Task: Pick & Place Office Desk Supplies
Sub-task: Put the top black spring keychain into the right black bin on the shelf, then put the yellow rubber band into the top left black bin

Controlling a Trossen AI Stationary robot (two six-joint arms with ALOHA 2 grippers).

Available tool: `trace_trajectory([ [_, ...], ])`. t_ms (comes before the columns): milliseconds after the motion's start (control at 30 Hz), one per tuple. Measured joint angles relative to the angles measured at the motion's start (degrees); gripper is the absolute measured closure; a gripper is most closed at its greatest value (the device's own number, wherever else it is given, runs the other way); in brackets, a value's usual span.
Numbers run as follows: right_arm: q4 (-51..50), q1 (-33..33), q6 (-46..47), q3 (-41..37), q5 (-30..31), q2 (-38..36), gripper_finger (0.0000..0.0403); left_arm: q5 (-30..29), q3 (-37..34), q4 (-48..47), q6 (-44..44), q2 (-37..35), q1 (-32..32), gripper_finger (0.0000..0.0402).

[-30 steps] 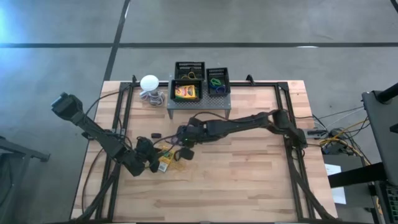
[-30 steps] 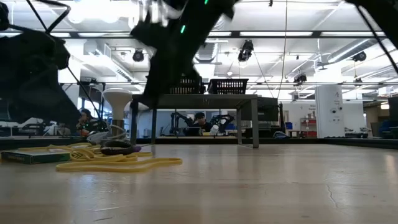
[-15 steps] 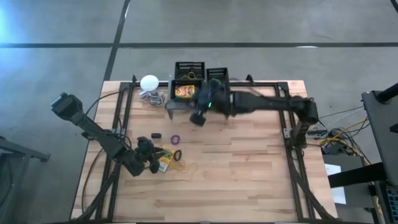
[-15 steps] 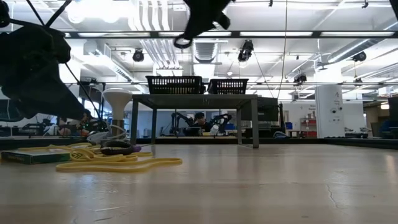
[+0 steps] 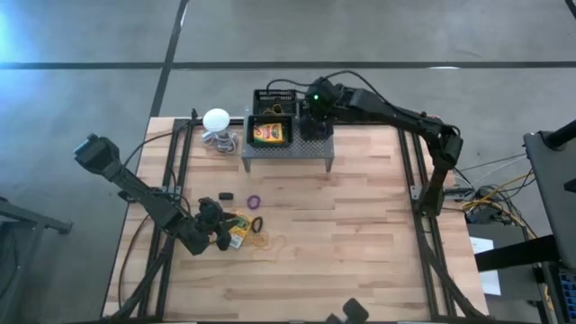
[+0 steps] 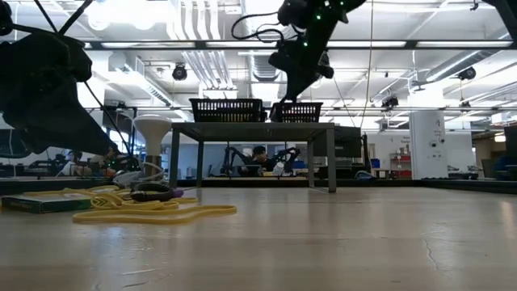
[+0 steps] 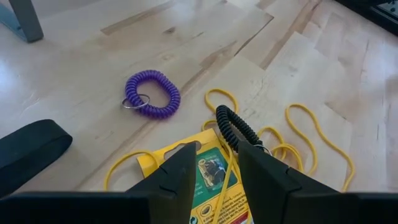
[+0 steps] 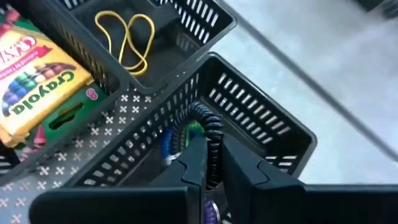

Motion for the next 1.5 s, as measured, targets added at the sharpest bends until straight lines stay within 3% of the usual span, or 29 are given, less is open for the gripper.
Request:
trace_trajectory([
  [200, -3.14, -2.45, -0.76, 0.02, -4.7, 0.53, 0.0364, -0.17, 0.0, 0.31, -0.01, 0.0, 0.0, 0.0277],
  [500, -4.49, -2.71, -7.42, 0.09, -4.7, -0.15, 0.0258, -0.22, 0.0, 3.02, 0.02, 0.0, 0.0, 0.0277],
  [667, -1.92, -0.63, -10.42, 0.01, -4.14, -2.63, 0.0229, 1.18, 2.89, 2.89, 2.44, 0.04, 0.0, 0.0277],
  [900, 6.67, 12.05, -16.48, -6.36, -4.09, -10.8, 0.024, 9.63, 14.54, -13.41, 1.41, 0.08, -0.02, 0.0277],
  [1133, 23.74, 27.04, -12.02, -26.01, -4.22, -18.59, 0.0256, 23.65, 21.08, -28.69, -8.18, 0.11, -2.63, 0.0277],
  [1333, 41.33, 38.49, -3.39, -41.21, -4.26, -18.92, 0.0264, 24.13, 19.56, -40.61, -21.88, 0.11, -4.85, 0.0277],
  [1500, 53.52, 45.61, 0.66, -47.8, -4.24, -16.89, 0.0266, 17.54, 13.37, -36.08, -21.61, 0.15, -4.36, 0.0277],
])
